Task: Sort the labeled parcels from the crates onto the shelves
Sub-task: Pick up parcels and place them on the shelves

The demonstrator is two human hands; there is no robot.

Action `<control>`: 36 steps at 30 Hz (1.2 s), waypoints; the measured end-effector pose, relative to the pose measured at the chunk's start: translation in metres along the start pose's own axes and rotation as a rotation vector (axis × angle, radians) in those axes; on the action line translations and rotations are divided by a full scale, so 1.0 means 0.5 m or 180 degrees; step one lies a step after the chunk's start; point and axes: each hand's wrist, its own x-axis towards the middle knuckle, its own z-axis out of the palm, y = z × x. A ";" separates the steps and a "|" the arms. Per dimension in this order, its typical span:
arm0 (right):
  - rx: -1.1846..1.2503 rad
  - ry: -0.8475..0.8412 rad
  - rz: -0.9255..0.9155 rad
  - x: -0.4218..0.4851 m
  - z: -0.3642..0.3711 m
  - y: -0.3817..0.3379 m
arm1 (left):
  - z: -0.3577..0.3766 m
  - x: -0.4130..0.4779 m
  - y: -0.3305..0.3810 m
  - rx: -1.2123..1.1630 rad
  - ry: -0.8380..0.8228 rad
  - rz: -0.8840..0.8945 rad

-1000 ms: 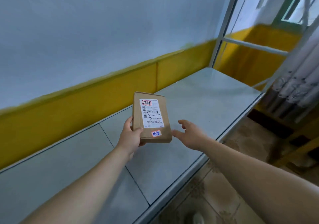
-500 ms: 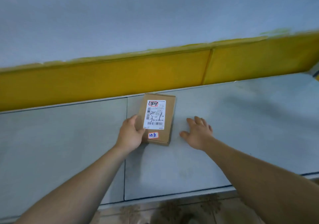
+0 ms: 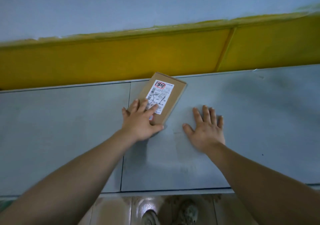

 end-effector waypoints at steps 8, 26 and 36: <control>0.0131 0.0045 0.0007 0.002 0.001 0.002 | -0.061 0.062 -0.073 0.0175 -0.0303 0.0731; 0.0184 0.0137 0.0023 0.002 0.004 0.004 | -0.009 0.089 -0.084 -0.0278 0.0229 0.1386; 0.0148 0.0183 0.0048 0.002 0.009 0.005 | -0.019 0.046 -0.072 0.0022 0.0069 0.1012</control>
